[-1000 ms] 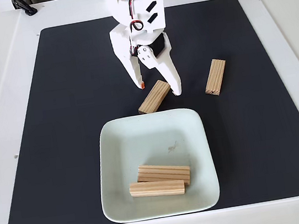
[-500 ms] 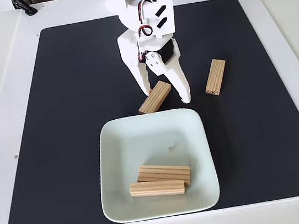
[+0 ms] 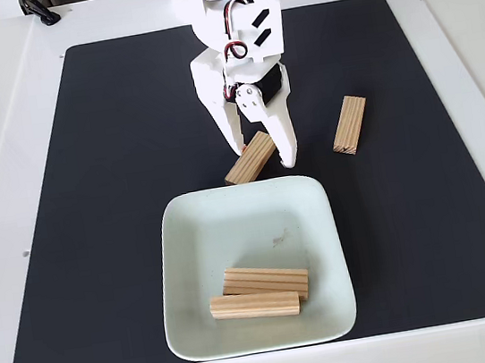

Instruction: Pick up the wooden block and place them on the plate.

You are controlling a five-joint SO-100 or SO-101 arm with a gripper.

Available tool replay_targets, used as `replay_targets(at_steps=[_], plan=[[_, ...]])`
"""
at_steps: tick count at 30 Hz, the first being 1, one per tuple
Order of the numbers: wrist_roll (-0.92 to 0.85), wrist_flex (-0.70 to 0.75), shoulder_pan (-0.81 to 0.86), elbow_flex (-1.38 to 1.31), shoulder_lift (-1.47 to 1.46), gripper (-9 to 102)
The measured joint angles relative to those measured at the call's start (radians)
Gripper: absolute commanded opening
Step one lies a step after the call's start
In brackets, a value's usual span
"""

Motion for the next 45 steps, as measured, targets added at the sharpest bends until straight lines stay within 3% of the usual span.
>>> replay_targets(at_steps=[6,18,31,38,45], plan=[[0.005,0.0,0.012,-0.002,-0.003,-1],[0.072,-0.002,0.021,0.044,0.06,0],[0.078,-0.006,-0.123,0.434,0.819,-1],[0.408,-0.006,-0.129,0.448,0.983,-1],[0.643,-0.006,-0.072,0.207,0.759,-1]])
